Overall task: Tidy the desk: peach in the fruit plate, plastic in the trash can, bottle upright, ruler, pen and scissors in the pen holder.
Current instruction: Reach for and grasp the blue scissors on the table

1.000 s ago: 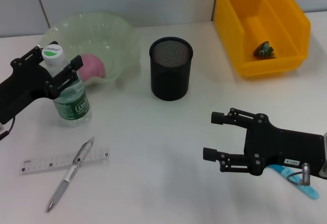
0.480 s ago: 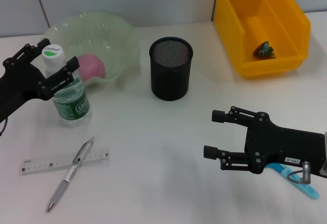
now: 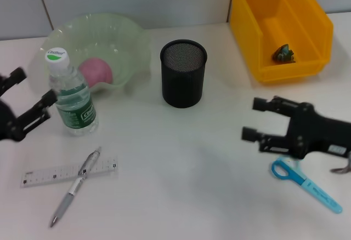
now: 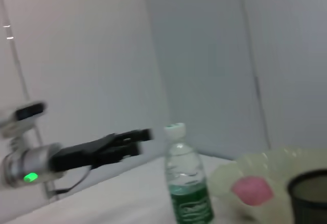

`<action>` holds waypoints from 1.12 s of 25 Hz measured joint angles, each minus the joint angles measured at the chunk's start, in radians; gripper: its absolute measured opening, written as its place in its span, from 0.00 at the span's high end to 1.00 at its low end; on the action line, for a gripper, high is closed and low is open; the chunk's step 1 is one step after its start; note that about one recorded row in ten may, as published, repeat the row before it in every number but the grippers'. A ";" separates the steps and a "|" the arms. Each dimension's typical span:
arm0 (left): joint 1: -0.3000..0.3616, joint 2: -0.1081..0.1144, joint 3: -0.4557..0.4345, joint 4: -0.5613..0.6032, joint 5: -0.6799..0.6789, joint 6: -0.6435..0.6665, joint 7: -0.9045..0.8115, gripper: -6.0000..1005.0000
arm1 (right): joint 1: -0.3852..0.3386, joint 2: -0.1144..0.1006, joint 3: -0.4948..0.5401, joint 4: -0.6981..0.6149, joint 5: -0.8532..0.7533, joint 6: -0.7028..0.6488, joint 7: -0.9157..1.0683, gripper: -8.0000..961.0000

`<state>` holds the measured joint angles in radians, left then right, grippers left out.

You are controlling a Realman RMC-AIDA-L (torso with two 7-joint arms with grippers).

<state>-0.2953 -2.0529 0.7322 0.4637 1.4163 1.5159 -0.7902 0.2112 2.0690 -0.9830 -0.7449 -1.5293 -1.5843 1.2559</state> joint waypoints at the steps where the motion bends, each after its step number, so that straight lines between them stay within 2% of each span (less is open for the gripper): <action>1: 0.000 0.000 0.000 0.000 0.000 0.000 0.000 0.20 | 0.001 -0.002 0.023 -0.020 -0.020 0.001 0.051 0.14; 4: 0.041 0.010 -0.001 0.003 0.000 0.041 0.006 0.20 | 0.010 0.003 0.108 -0.115 -0.115 0.011 0.246 0.14; 8: 0.066 0.013 0.003 0.002 0.011 0.064 0.015 0.20 | 0.020 0.006 0.140 -0.351 -0.301 0.014 0.605 0.14; 12: 0.066 0.012 0.002 -0.002 0.029 0.059 0.025 0.20 | 0.056 0.007 0.124 -0.588 -0.575 -0.011 0.995 0.14; 13: 0.064 0.007 0.002 -0.002 0.040 0.057 0.031 0.20 | 0.097 0.005 0.112 -0.679 -0.733 -0.058 1.163 0.14; 14: 0.062 0.006 0.002 -0.001 0.044 0.056 0.032 0.20 | 0.097 0.005 0.112 -0.679 -0.733 -0.058 1.163 0.14; 16: 0.059 0.005 0.001 -0.001 0.048 0.054 0.032 0.20 | 0.141 0.000 0.109 -0.732 -0.862 -0.123 1.261 0.14; 18: 0.059 0.005 0.001 -0.001 0.048 0.054 0.032 0.20 | 0.215 -0.007 0.120 -0.767 -0.989 -0.252 1.329 0.14; 22: 0.055 0.005 0.001 -0.004 0.051 0.044 0.032 0.20 | 0.255 -0.010 0.111 -0.780 -1.020 -0.348 1.364 0.14; 23: 0.053 -0.004 0.002 -0.008 0.052 0.026 0.043 0.21 | 0.277 -0.010 0.090 -0.785 -1.057 -0.384 1.366 0.14; 28: 0.053 -0.005 0.003 -0.010 0.052 0.009 0.052 0.21 | 0.306 -0.009 0.017 -0.780 -1.127 -0.412 1.358 0.14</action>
<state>-0.2424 -2.0580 0.7351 0.4540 1.4682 1.5245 -0.7382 0.5175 2.0601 -0.9663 -1.5251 -2.6558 -1.9959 2.6144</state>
